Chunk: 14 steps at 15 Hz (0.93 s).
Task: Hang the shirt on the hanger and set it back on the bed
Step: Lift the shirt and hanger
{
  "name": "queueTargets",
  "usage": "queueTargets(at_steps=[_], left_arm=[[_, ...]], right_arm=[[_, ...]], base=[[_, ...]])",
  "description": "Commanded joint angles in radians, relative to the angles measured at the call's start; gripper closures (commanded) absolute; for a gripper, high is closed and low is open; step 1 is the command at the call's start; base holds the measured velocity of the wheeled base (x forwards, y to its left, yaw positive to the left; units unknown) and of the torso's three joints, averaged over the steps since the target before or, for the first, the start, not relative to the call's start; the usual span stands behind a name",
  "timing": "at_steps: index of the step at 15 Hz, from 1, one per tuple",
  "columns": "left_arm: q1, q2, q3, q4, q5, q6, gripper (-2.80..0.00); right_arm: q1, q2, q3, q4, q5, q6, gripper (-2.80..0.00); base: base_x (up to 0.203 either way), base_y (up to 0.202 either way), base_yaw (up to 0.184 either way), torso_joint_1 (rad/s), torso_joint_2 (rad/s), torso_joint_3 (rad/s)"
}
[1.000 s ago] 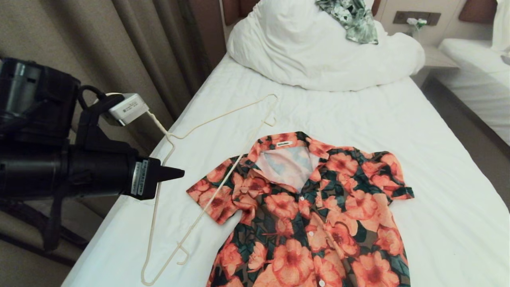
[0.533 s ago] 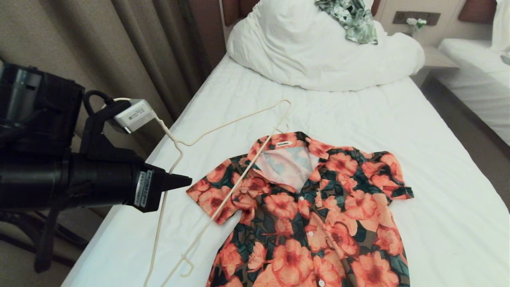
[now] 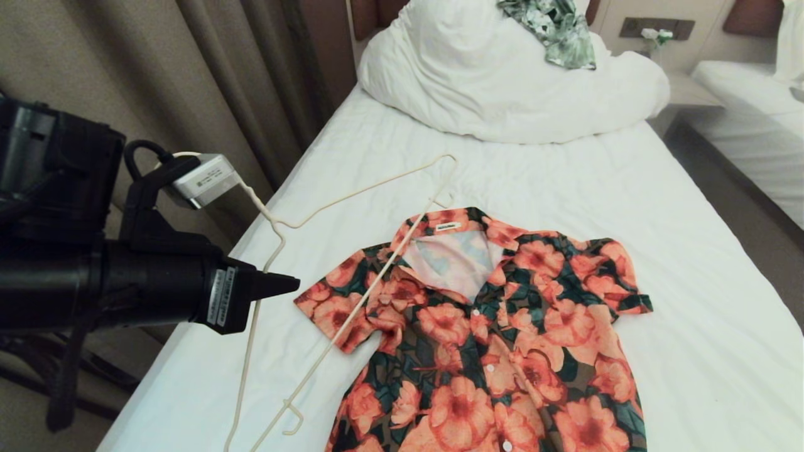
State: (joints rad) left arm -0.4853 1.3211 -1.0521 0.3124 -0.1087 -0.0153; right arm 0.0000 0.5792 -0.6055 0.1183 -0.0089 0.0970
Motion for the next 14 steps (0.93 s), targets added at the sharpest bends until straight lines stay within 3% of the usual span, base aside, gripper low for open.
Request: queueTargets(at_steps=[1,7,14], left_arm=[[0.001,0.001,0.0,0.002,0.0,0.0,0.0],[0.024,0.006,0.001,-0.004,0.001,0.003,0.0],[0.022,0.004,0.004,-0.003,0.001,0.028,0.0]], right_arm=[[0.001,0.329,-0.151,0.002,0.004,0.045,0.0],[0.061,0.905,-0.49,0.028,0.029,0.274,0.0],[0.097,1.34,-0.971,0.251,0.202,0.414,0.0]], base=[[0.0,0.0,0.0,0.0,0.0,0.0],[0.0,0.0,0.0,0.0,0.0,0.0],[0.0,0.0,0.0,0.0,0.0,0.0]])
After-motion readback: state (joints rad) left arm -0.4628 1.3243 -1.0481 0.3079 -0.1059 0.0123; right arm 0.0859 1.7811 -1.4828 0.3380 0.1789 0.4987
